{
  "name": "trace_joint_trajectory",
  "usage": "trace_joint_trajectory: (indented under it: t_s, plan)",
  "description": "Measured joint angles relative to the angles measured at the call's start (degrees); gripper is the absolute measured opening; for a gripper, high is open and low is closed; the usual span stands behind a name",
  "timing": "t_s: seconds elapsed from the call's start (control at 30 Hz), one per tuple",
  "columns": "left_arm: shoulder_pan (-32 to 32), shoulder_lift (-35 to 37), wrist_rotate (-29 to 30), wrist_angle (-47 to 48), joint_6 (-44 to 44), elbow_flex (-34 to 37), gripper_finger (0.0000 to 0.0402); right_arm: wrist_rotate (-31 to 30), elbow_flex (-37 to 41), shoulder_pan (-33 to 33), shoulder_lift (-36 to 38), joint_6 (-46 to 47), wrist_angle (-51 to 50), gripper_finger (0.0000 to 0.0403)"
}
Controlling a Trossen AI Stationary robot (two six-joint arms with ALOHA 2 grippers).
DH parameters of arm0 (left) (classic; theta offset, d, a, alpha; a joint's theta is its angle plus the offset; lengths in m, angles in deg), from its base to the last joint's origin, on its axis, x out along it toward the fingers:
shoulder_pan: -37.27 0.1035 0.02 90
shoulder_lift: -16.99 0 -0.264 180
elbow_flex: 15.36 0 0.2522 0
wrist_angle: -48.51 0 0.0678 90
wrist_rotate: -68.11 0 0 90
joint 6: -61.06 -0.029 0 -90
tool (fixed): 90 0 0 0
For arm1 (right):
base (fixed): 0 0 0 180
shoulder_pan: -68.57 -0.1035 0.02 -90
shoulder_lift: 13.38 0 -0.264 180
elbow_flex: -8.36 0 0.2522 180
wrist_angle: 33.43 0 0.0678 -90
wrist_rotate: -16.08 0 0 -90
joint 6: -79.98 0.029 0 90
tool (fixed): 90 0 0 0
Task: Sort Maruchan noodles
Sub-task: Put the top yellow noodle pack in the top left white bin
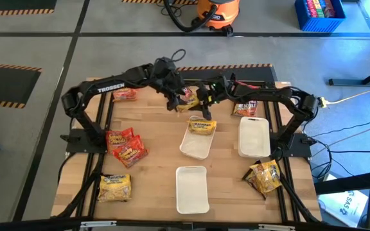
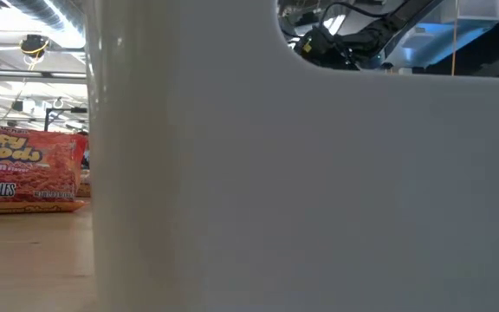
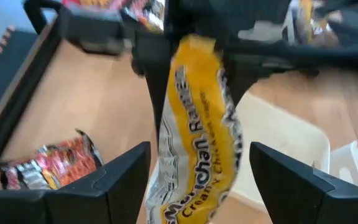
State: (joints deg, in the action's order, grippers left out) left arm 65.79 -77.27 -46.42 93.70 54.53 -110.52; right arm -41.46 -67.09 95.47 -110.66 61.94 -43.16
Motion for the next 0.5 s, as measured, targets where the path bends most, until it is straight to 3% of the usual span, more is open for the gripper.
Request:
trace_joint_trajectory:
  t_s: [0.5]
  plan:
    - [-1.8, -0.3, 2.6, 4.9, -0.8, 0.0, 0.0267, -2.0, -2.7, -2.6, 0.0, 1.1, -1.1, 0.0134]
